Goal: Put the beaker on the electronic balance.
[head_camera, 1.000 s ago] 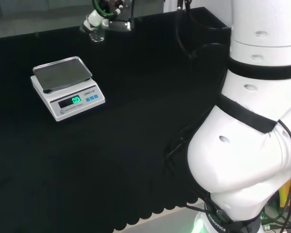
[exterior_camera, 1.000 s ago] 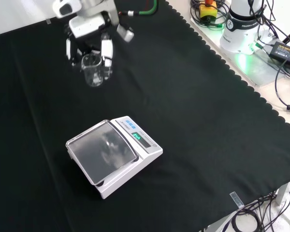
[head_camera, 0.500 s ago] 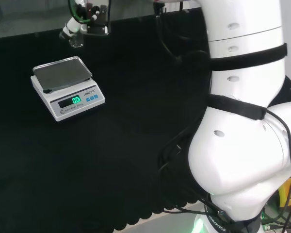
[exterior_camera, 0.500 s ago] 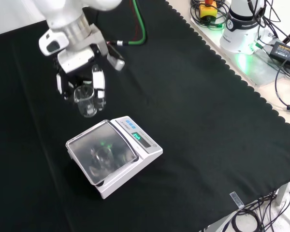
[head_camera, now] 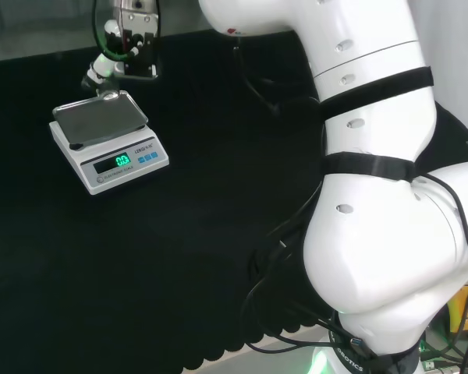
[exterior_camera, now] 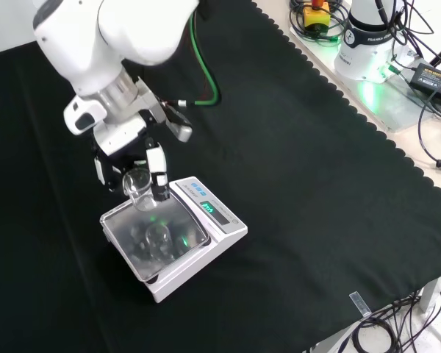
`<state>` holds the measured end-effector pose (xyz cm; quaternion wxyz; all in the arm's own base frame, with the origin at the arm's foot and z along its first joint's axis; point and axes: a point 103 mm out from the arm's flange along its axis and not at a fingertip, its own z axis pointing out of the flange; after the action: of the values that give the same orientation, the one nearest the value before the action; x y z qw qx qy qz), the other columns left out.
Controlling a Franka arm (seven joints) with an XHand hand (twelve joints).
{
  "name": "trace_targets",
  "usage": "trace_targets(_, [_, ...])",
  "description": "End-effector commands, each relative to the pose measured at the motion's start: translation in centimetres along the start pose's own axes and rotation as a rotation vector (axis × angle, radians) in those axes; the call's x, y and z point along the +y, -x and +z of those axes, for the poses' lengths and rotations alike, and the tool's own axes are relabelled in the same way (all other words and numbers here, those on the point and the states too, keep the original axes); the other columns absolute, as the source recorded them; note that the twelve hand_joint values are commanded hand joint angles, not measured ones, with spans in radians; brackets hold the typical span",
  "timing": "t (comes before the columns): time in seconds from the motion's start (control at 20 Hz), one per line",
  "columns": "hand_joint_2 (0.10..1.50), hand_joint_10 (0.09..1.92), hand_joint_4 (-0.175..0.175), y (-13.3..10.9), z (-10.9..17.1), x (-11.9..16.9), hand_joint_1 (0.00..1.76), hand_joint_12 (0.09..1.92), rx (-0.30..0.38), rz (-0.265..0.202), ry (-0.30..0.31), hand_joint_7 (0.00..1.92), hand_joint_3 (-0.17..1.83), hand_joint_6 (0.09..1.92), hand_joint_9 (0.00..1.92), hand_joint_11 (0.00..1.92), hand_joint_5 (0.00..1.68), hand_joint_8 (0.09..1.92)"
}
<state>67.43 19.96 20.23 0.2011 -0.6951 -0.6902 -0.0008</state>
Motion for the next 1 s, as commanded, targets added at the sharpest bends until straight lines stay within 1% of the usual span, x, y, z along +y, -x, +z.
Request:
trace_targets(0.05, [0.49, 0.63, -0.175, -0.5, 2.1, 0.6, 1.2, 0.75, 0.048, 0.002, -0.028, 1.92, 0.95, 0.75, 1.92, 1.62, 1.32, 0.26])
trace_targets(0.15, [0.49, 0.63, -0.175, -0.5, 2.6, 0.9, 1.2, 0.75, 0.047, -0.001, -0.035, 1.92, 0.96, 0.75, 1.92, 1.62, 1.32, 0.26])
trace_targets(0.4, [0.49, 0.64, -0.175, -0.5, 3.6, 1.4, 1.2, 0.75, 0.072, 0.0, -0.033, 1.92, 0.96, 0.76, 1.92, 1.62, 1.32, 0.27])
trace_targets(0.8, [0.49, 0.64, -0.175, -0.8, 4.6, 2.0, 1.2, 0.75, 0.054, 0.002, -0.047, 1.92, 0.96, 0.76, 1.92, 1.62, 1.32, 0.27])
trace_targets(1.0, [0.49, 0.64, -0.175, -0.8, 4.9, 2.1, 1.2, 0.75, 0.053, 0.013, -0.051, 1.92, 0.96, 0.76, 1.92, 1.62, 1.32, 0.27])
